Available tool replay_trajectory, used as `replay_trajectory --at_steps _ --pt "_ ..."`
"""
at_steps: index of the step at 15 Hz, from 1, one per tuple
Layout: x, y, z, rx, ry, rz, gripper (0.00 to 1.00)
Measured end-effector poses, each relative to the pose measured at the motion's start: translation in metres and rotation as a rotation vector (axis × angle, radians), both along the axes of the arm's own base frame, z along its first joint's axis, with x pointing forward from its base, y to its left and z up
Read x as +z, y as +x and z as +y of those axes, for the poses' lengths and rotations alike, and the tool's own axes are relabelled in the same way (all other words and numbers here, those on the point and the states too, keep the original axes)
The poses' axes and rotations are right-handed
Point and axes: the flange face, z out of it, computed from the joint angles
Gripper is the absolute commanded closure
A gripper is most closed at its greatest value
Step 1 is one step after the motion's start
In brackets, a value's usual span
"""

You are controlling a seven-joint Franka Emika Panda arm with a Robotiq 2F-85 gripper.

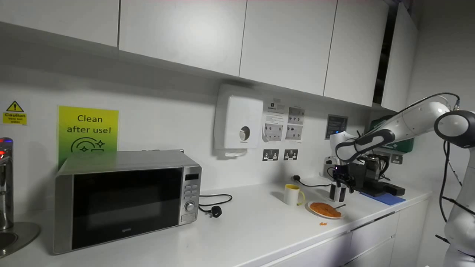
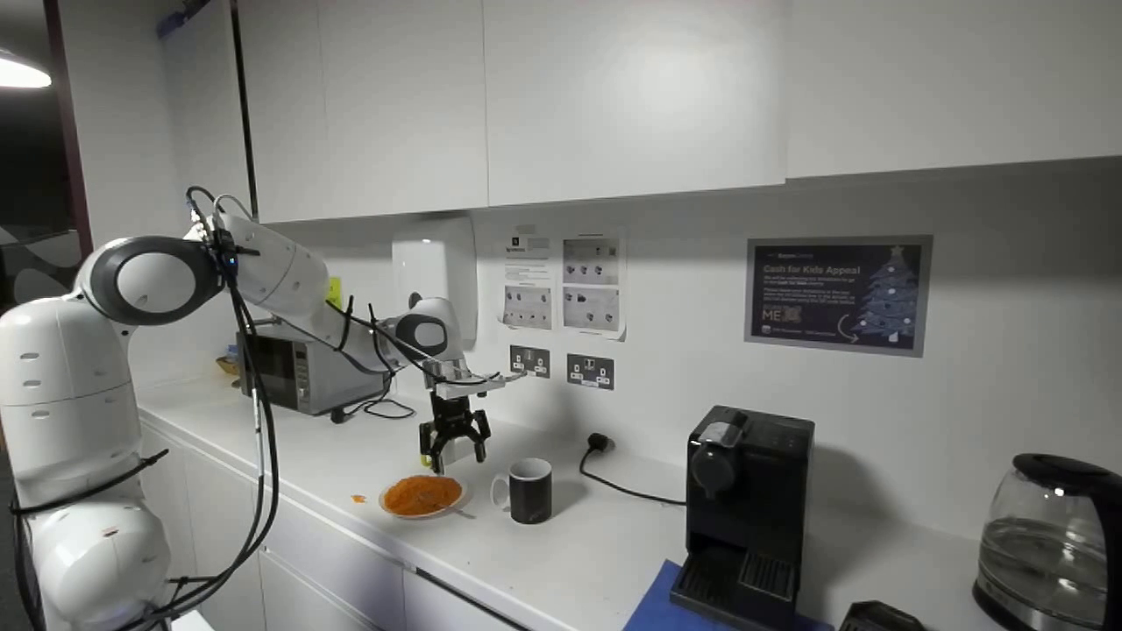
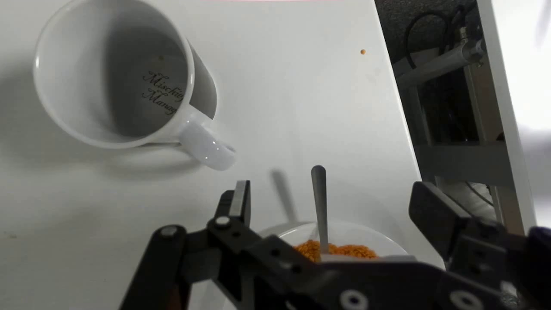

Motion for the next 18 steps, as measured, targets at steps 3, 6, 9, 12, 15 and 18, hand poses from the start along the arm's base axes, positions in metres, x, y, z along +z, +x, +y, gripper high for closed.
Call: replay_trajectory --at_steps 3,6,9,12,15,18 --pt "0.0004 0.0004 -0.0001 0.003 -0.003 -0.004 0.0" --pt "0.0035 0.0035 -0.0018 0.013 -0.008 -0.033 0.0" --pt "0.0066 0.0052 -0.0022 0.017 -0.007 -0.055 0.0" --pt "0.0083 0.0067 -0.0017 0.021 -0.006 -0.07 0.0" --pt "0.008 0.0074 -0.0008 0.028 -0.003 -0.085 0.0" --pt "0.0058 0.0068 -0.0001 0.036 -0.007 -0.089 0.0"
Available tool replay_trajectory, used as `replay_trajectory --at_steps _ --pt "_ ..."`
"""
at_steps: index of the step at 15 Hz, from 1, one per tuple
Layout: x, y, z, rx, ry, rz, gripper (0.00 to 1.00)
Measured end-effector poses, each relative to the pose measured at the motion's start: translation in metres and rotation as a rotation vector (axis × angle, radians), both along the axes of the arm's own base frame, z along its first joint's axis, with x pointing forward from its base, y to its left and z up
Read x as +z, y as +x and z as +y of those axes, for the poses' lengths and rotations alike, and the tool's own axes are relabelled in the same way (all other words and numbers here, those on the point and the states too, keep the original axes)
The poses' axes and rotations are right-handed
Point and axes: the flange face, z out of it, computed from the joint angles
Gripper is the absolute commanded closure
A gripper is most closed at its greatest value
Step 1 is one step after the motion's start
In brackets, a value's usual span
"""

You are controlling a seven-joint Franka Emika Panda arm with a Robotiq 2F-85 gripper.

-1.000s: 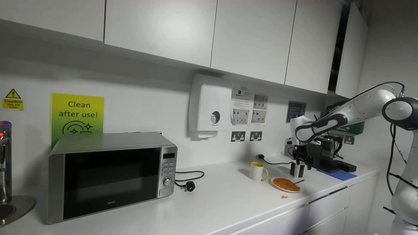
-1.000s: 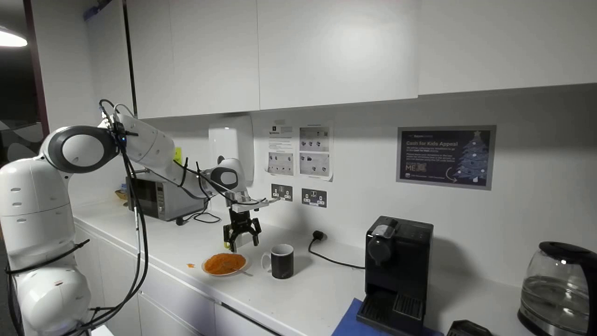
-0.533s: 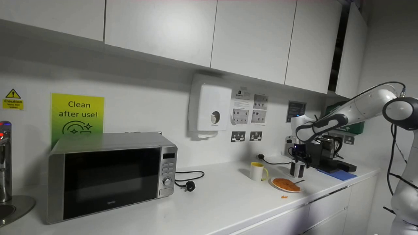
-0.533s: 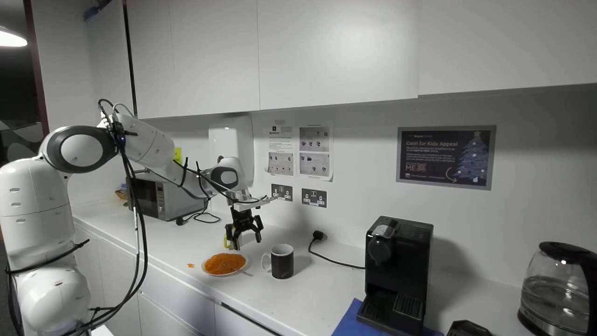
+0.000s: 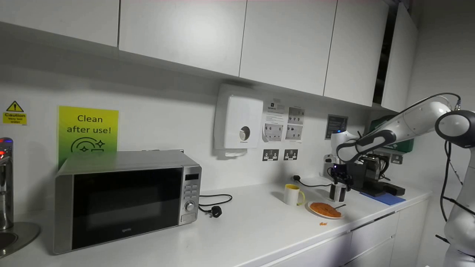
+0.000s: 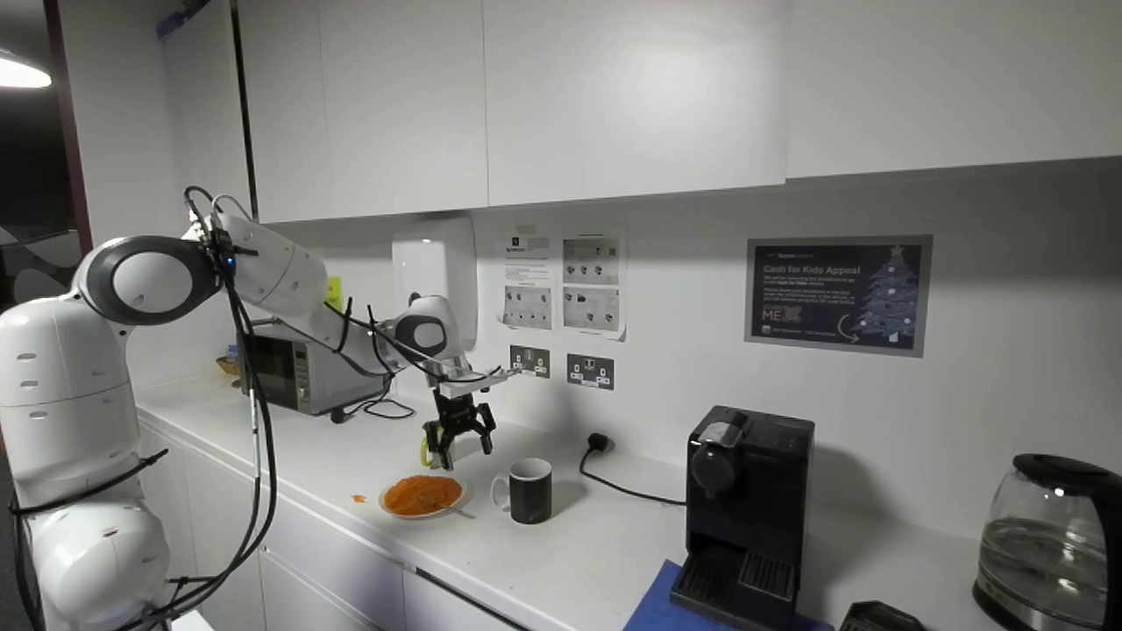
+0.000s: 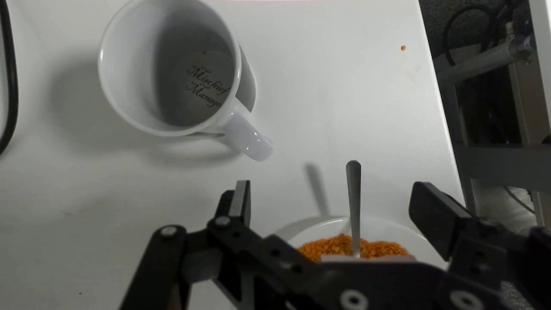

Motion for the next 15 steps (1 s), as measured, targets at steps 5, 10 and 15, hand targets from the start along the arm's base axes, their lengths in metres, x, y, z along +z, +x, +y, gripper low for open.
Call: replay_trajectory --at_steps 5,10,15 --pt "-0.0085 -0.0027 0.0013 0.024 -0.016 -0.003 0.0" --pt "-0.0092 -0.0025 0.0013 0.028 -0.016 -0.009 0.0" --pt "-0.0076 -0.0032 0.0027 0.036 -0.009 -0.037 0.0"
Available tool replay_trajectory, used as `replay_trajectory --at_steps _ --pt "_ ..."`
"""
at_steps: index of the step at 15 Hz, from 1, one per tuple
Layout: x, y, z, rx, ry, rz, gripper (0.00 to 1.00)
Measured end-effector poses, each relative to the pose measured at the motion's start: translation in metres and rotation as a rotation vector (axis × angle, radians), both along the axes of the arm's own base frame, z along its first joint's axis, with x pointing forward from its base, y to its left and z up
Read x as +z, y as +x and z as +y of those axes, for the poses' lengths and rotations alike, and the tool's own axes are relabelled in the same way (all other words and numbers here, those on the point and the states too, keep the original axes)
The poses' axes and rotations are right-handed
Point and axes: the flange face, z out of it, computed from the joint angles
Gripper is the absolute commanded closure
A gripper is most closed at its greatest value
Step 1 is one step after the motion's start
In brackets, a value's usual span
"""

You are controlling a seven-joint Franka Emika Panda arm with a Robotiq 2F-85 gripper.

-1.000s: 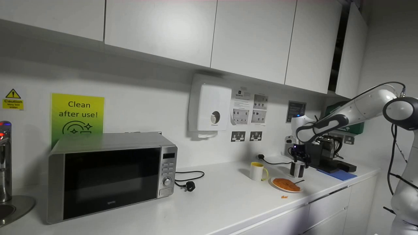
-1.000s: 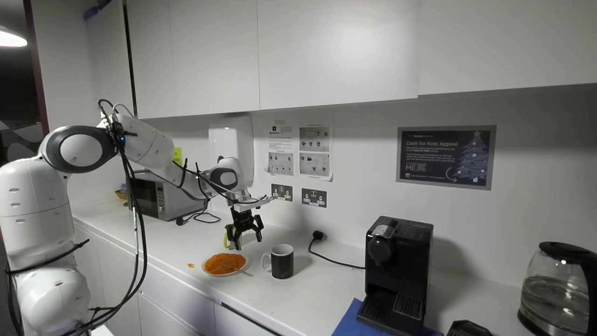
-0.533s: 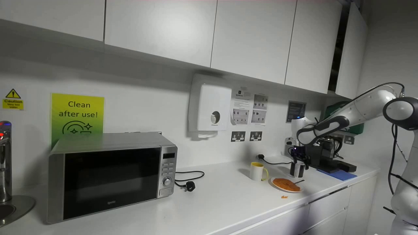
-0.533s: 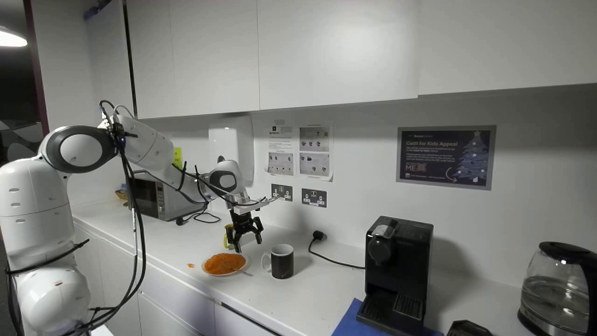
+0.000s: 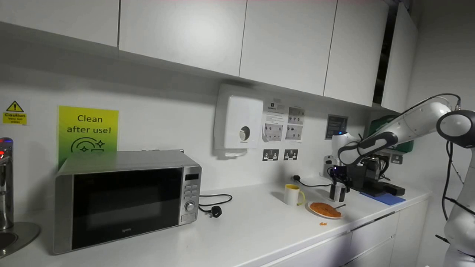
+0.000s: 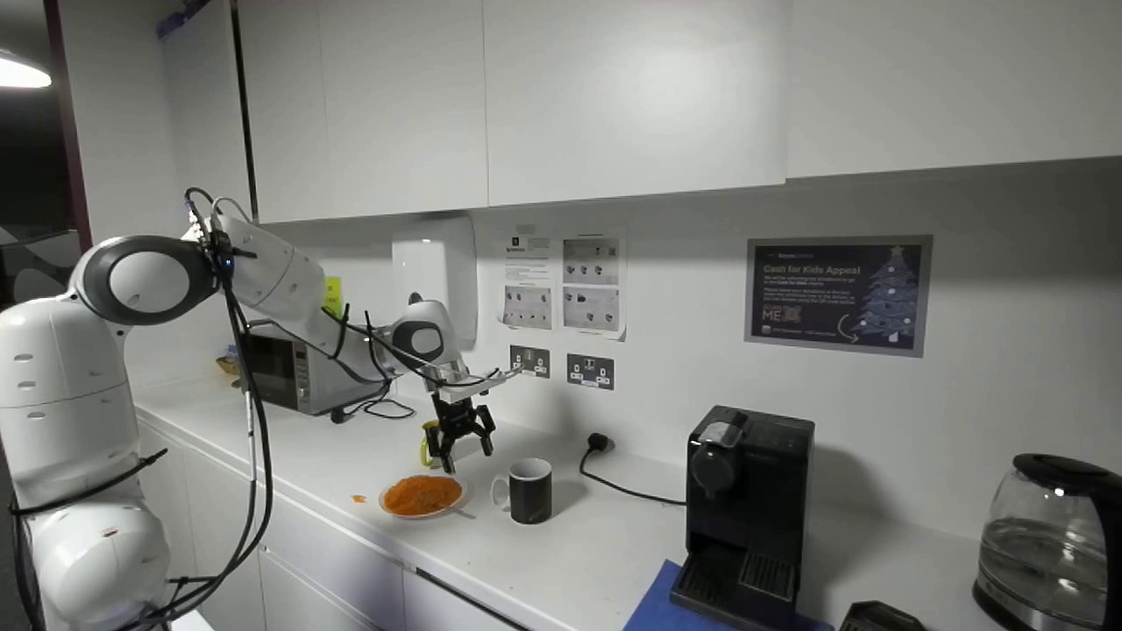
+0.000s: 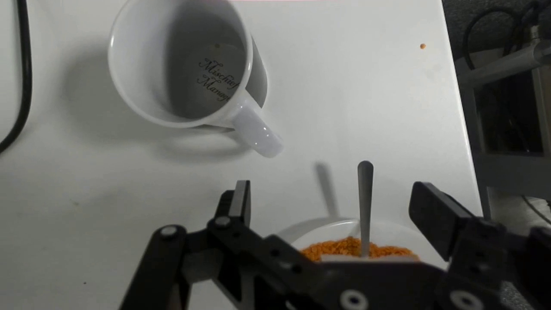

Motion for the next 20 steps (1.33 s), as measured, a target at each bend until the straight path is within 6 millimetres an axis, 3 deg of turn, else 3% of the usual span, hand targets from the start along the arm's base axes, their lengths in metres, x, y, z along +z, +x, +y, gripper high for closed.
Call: replay_trajectory --at_steps 10,20 --pt "0.002 -0.039 -0.006 -0.006 0.031 -0.061 0.0" --pt "0.005 -0.049 -0.006 -0.007 0.035 -0.071 0.0"
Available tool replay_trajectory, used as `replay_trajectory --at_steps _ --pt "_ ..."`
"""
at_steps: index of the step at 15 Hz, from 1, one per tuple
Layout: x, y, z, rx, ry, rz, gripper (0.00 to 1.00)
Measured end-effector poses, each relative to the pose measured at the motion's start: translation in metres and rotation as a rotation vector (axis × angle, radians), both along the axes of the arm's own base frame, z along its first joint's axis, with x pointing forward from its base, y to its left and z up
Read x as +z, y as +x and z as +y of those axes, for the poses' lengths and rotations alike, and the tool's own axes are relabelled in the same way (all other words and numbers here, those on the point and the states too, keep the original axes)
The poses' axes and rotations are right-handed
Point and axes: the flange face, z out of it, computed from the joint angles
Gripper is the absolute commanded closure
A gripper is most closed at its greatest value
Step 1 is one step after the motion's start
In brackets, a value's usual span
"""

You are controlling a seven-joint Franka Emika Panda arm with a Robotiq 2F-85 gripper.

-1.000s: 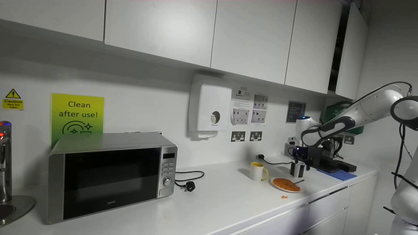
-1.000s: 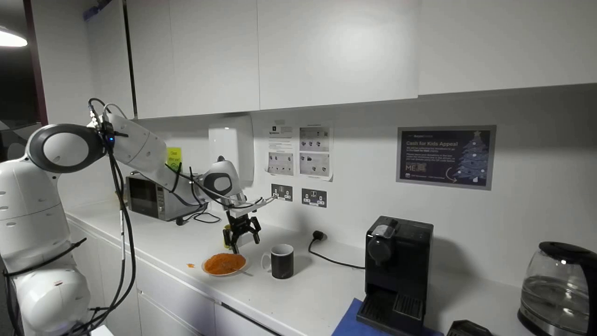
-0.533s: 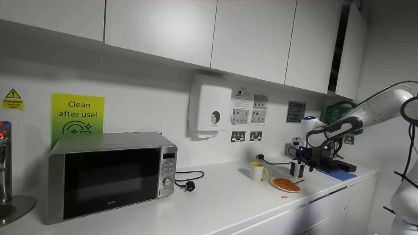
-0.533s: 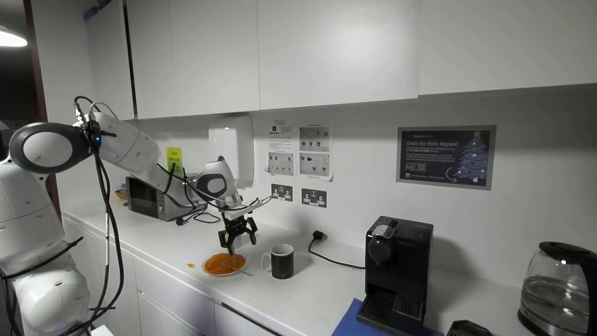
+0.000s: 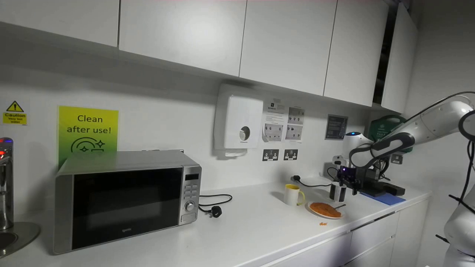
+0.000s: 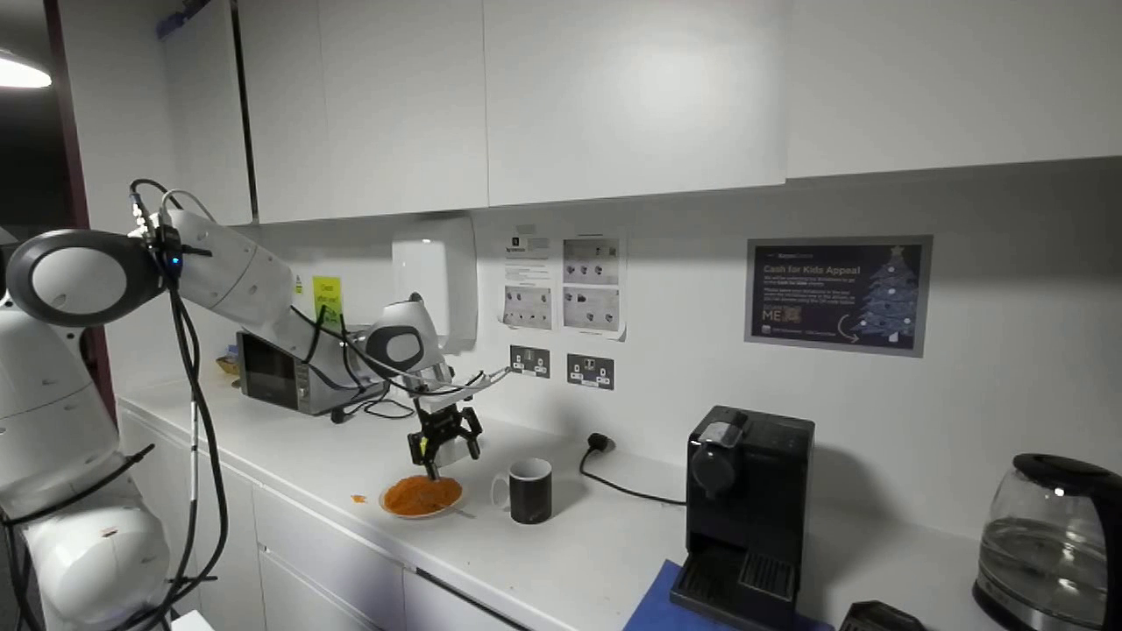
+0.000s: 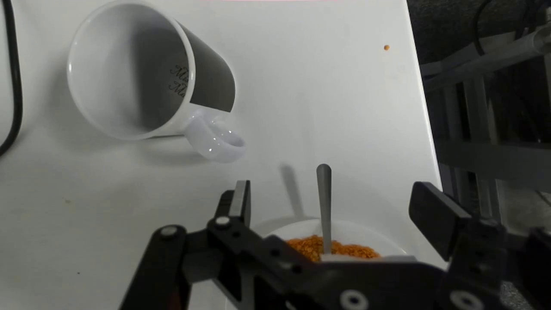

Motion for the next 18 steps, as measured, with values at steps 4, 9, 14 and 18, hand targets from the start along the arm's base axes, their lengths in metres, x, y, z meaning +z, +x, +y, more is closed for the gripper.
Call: replay_trajectory --at_steps 4,9,14,18 --pt "-0.004 -0.005 0.0 -0.002 0.003 0.009 0.0" --pt "-0.007 -0.011 -0.003 -0.008 0.006 0.014 0.0" --pt "-0.007 -0.011 -0.003 -0.008 0.006 0.014 0.0" --pt "-0.007 -0.011 -0.003 -0.008 0.006 0.014 0.0"
